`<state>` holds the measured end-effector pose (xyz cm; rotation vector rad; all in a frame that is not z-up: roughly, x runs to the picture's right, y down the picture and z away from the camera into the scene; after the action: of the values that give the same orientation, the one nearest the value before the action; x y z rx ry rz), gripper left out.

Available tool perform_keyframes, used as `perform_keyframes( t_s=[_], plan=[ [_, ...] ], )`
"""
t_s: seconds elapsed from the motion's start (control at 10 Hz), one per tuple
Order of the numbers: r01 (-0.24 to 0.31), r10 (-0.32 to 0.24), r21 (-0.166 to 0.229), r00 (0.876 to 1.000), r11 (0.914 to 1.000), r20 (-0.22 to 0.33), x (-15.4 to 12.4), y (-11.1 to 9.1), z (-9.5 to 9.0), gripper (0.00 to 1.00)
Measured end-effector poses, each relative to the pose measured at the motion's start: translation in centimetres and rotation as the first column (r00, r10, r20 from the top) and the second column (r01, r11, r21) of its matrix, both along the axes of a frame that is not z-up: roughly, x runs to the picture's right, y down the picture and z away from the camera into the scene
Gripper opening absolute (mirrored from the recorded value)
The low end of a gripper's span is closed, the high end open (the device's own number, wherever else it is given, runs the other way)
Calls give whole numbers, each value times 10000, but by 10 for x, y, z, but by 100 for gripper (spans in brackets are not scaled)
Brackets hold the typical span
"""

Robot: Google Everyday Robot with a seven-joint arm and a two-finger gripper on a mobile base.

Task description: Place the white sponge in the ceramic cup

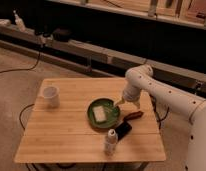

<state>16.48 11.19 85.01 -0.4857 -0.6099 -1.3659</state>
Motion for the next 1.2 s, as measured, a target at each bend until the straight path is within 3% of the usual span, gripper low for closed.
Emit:
perform_keyframes(
  t_s=[0.5, 0.7, 0.9, 1.1, 1.2],
  plan=[
    [39, -40, 57, 10000, 10000, 17, 0, -3, -1, 80],
    [547, -560, 530, 9982, 9971, 236, -9, -28, -9, 80],
    [1231, -1279, 893, 9906, 9884, 492, -31, -48, -17, 80],
    [1658, -1739, 882, 9803, 9822, 937, -54, -51, -21, 80],
    [1797, -1872, 686, 9741, 9813, 1266, -68, -44, -21, 80]
  ],
)
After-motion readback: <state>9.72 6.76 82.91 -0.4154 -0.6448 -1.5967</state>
